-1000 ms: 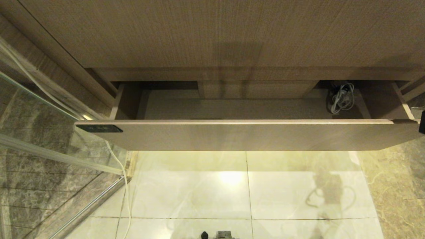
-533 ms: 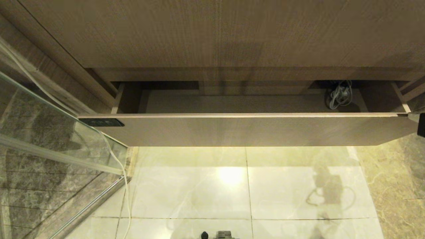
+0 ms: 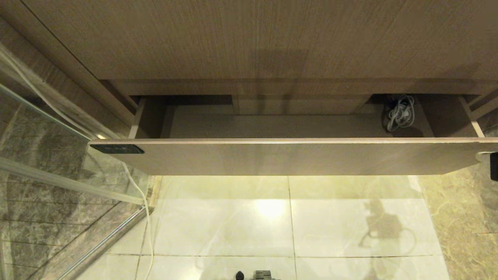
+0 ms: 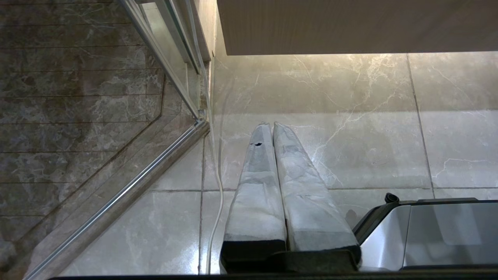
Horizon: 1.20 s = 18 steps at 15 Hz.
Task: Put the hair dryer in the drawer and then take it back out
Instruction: Close the drawer
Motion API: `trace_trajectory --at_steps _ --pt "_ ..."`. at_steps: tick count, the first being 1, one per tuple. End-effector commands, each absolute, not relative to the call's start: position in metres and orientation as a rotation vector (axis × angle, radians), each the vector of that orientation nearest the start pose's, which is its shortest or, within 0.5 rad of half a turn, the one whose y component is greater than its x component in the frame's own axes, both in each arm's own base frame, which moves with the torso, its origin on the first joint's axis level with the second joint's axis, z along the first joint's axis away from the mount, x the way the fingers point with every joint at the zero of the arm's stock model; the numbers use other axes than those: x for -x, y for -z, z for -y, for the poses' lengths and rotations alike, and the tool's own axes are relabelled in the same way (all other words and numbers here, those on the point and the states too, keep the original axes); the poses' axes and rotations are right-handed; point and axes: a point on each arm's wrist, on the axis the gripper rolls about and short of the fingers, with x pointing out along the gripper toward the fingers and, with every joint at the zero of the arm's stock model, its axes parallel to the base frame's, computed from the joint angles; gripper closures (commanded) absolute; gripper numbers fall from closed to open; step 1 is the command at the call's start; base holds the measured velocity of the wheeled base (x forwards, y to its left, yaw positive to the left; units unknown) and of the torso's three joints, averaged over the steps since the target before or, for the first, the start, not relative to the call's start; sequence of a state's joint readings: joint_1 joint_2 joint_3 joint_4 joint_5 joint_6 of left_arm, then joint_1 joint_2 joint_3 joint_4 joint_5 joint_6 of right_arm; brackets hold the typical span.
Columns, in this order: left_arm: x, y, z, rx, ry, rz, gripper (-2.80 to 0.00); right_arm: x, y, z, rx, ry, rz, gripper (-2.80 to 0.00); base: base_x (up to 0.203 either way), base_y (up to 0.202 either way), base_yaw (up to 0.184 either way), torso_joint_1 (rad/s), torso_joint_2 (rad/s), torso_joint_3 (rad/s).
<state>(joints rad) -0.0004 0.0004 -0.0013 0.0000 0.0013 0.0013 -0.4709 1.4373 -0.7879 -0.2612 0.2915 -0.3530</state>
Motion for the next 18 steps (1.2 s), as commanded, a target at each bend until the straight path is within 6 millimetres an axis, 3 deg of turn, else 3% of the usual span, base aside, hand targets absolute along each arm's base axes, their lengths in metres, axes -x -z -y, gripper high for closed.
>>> trace_trajectory --at_steps 1,5,12,15,18 --pt "0.023 -0.076 0.000 -0.002 -0.002 0.002 0.00 -0.228 -0.198 0.109 0.186 0.097 -0.445 0.00 0.000 0.000 0.000 0.000 0.00 0.000" --pt "0.023 -0.076 0.000 -0.002 0.000 0.002 0.00 -0.255 -0.193 0.123 0.197 0.098 -0.419 0.00 0.000 0.000 0.000 0.000 0.00 0.000" --pt "0.023 -0.076 0.000 -0.002 0.000 0.001 0.00 -0.306 -0.224 0.130 0.243 0.110 -0.109 0.00 0.000 0.000 0.000 0.000 0.00 0.000" --pt "0.023 -0.075 0.000 -0.001 -0.002 0.000 0.00 -0.301 -0.218 0.128 0.227 0.106 -0.152 0.00 0.000 0.000 0.000 0.000 0.00 0.000" --pt "0.023 -0.076 0.000 -0.002 0.000 0.002 0.00 -0.285 -0.203 0.120 0.201 0.078 -0.317 0.00 0.000 0.000 0.000 0.000 0.00 0.000"
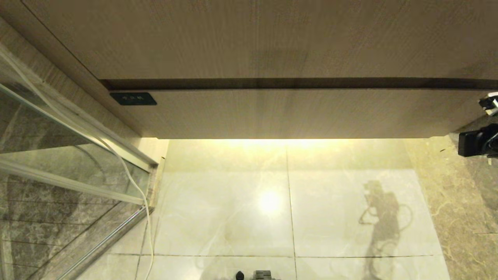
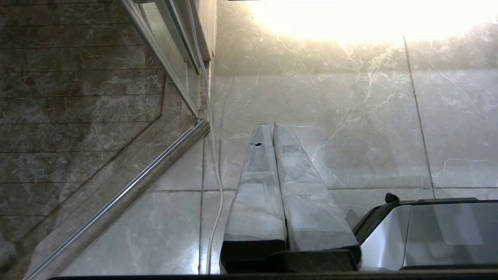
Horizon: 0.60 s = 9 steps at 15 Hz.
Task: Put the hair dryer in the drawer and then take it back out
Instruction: Close the drawer
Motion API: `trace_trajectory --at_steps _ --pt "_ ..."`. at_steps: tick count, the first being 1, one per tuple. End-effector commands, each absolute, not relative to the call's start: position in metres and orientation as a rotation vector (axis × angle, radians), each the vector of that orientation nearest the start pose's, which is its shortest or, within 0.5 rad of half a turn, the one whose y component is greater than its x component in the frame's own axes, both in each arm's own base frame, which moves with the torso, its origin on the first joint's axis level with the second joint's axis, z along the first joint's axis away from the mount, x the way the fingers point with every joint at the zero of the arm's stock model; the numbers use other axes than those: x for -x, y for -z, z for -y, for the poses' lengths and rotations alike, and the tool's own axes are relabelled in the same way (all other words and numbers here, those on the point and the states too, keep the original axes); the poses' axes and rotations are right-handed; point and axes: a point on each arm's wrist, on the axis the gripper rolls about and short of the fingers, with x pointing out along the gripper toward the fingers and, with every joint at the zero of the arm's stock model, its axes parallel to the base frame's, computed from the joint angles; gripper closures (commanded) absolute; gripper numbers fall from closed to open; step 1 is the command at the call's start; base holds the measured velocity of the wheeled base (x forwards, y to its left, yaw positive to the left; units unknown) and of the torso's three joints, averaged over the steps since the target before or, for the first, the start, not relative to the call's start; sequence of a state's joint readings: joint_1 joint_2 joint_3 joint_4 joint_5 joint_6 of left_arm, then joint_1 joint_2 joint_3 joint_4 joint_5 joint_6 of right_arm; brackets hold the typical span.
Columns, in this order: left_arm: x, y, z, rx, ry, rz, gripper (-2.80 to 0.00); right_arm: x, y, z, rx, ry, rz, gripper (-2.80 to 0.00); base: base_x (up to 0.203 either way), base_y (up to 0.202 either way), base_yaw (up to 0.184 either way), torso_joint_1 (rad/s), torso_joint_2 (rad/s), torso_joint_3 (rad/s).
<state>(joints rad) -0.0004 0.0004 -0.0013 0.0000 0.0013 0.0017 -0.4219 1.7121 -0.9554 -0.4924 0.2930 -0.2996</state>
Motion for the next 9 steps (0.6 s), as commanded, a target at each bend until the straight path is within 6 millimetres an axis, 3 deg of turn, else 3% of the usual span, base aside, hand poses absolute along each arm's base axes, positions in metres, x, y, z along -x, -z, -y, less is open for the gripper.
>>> trace_trajectory --at_steps 1,4,9 --pt "0.023 -0.076 0.000 -0.002 -0.002 0.002 0.00 -0.276 -0.199 0.116 0.220 0.059 -0.386 0.00 0.000 0.000 0.000 0.000 0.00 0.000" --pt "0.023 -0.076 0.000 -0.002 0.000 0.000 0.00 -0.252 -0.199 0.100 0.327 -0.033 -0.522 0.00 0.000 0.000 0.000 0.000 0.00 0.000" --pt "0.023 -0.075 0.000 -0.002 0.000 0.000 0.00 -0.202 -0.216 0.046 0.359 -0.235 -0.707 0.00 0.000 0.000 0.000 0.000 0.00 0.000"
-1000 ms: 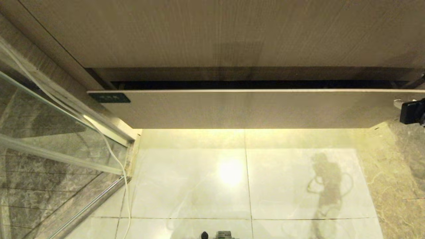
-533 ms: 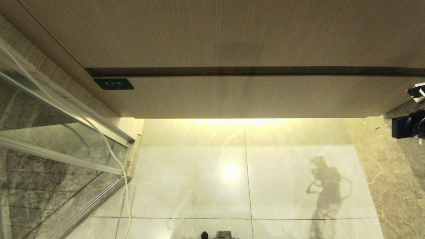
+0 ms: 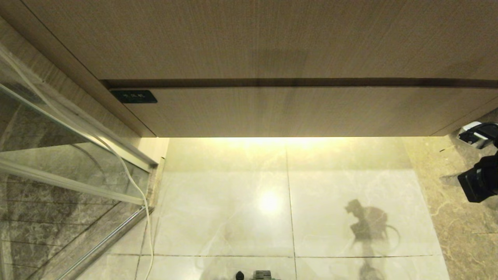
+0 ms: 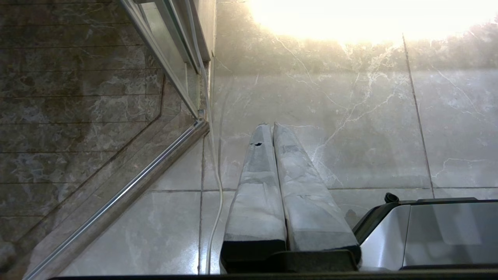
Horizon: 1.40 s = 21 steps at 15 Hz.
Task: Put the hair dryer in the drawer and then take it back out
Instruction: Close the drawer, then pull open the drawer
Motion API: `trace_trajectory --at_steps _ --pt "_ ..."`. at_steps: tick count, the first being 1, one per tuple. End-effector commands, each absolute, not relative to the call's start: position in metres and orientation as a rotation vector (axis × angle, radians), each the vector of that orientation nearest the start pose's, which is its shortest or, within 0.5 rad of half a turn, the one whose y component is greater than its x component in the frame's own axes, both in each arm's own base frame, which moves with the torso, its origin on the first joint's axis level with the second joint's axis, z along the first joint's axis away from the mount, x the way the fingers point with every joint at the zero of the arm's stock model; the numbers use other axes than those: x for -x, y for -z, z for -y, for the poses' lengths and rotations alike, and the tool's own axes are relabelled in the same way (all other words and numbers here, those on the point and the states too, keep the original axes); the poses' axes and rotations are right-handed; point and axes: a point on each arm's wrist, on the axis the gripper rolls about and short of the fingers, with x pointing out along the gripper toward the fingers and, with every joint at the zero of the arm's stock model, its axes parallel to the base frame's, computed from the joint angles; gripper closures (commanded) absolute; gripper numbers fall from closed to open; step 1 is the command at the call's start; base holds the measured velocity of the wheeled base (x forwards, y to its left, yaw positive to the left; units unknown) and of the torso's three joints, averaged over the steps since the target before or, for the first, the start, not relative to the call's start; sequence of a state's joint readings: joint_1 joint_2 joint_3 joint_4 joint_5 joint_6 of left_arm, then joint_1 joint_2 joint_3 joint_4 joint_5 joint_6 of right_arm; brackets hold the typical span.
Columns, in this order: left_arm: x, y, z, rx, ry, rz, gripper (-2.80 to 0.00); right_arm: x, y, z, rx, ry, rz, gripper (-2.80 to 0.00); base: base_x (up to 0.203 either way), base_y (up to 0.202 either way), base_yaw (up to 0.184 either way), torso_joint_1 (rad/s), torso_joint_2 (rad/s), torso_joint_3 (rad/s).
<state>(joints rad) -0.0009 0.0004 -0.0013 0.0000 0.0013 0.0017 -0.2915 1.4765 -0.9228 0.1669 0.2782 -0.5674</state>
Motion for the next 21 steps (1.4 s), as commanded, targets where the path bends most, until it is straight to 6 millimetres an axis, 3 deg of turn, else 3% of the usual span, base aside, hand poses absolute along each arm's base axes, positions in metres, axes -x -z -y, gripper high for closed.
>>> trace_trajectory --at_steps 1,4,8,10,12,14,15,21 --pt "0.023 -0.076 0.000 -0.002 -0.001 0.000 0.00 -0.188 -0.218 0.038 0.385 -0.278 -0.759 0.00 0.000 0.000 0.000 0.000 0.00 0.000" --pt "0.023 -0.076 0.000 -0.002 -0.001 0.002 0.00 -0.158 -0.236 0.011 0.525 -0.359 -0.757 0.00 0.000 0.000 0.000 0.000 0.00 0.000" --pt "0.023 -0.076 0.000 -0.002 -0.002 0.001 0.00 -0.139 -0.262 -0.013 0.849 -0.249 -0.655 0.00 0.000 0.000 0.000 0.000 0.00 0.000" --pt "0.023 -0.076 0.000 -0.002 -0.001 0.002 0.00 -0.141 -0.267 -0.020 1.038 -0.322 -0.506 0.00 0.000 0.000 0.000 0.000 0.00 0.000" --pt "0.023 -0.076 0.000 -0.002 -0.001 0.001 0.00 -0.145 -0.264 -0.029 1.097 -0.542 -0.328 0.00 0.000 0.000 0.000 0.000 0.00 0.000" --pt "0.023 -0.076 0.000 -0.002 -0.002 0.000 0.00 -0.154 -0.252 -0.039 1.078 -0.791 -0.202 0.00 0.000 0.000 0.000 0.000 0.00 0.000" --pt "0.023 -0.076 0.000 -0.002 0.000 0.000 0.00 -0.162 -0.249 -0.043 1.110 -0.835 -0.148 0.00 0.000 0.000 0.000 0.000 0.00 0.000" --pt "0.023 -0.076 0.000 -0.002 -0.001 0.001 0.00 -0.250 -0.252 -0.067 1.106 -0.942 0.131 0.00 0.000 0.000 0.000 0.000 0.00 0.000"
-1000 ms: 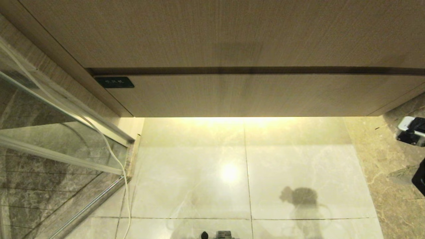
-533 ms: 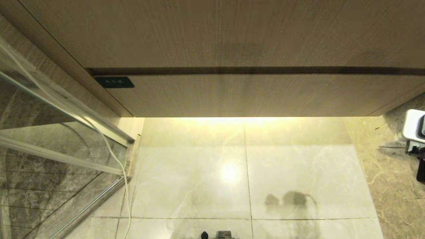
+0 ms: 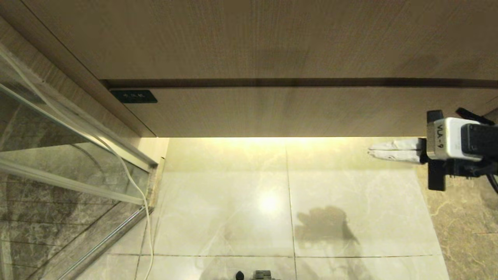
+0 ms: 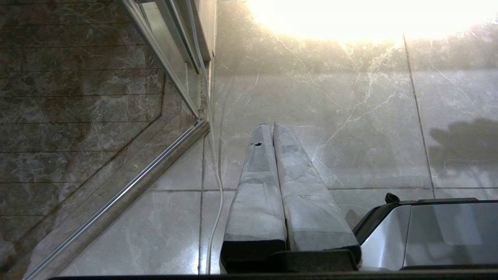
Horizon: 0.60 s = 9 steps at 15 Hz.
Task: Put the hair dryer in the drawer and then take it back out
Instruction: Pull open the drawer
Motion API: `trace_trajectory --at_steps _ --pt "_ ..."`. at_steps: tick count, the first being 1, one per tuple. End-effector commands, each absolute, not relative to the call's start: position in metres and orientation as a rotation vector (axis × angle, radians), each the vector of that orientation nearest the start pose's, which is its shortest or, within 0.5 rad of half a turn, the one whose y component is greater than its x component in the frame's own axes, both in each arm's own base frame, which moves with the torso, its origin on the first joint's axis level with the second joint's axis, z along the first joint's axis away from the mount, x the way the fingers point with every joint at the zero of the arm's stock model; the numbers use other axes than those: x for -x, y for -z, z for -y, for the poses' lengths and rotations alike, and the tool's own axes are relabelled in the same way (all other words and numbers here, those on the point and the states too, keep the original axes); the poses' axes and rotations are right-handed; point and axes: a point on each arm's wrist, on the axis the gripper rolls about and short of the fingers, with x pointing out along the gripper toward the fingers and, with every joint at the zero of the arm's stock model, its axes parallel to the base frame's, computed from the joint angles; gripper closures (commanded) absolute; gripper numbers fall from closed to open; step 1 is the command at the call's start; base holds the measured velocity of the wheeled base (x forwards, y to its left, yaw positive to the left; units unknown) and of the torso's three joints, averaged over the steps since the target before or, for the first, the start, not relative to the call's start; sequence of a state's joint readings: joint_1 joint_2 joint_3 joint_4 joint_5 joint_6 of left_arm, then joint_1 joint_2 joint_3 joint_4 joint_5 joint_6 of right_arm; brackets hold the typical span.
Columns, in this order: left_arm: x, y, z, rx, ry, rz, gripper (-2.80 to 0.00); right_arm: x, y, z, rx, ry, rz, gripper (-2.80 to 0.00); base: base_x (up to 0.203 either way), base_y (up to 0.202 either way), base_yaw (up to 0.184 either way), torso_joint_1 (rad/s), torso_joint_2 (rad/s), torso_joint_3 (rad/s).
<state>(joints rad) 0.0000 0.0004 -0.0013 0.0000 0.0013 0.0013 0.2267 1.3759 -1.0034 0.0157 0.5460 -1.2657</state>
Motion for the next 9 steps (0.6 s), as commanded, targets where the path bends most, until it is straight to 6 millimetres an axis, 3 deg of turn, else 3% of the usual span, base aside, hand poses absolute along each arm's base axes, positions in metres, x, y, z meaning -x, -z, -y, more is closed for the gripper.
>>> trace_trajectory --at_steps 1,2,9 --pt "0.023 -0.076 0.000 -0.002 -0.002 0.002 0.00 -0.265 -0.257 -0.063 1.121 -0.923 0.157 0.00 0.000 0.000 0.000 0.000 0.00 0.000" --pt "0.023 -0.076 0.000 -0.002 -0.001 0.002 0.00 -0.276 -0.258 -0.060 1.131 -0.916 0.171 -2.80 0.000 0.000 0.000 0.000 0.00 0.000" --pt "0.023 -0.076 0.000 -0.002 -0.002 0.002 0.00 -0.312 -0.275 -0.059 1.152 -0.873 0.170 -2.80 0.000 0.000 0.000 0.000 0.00 0.000"
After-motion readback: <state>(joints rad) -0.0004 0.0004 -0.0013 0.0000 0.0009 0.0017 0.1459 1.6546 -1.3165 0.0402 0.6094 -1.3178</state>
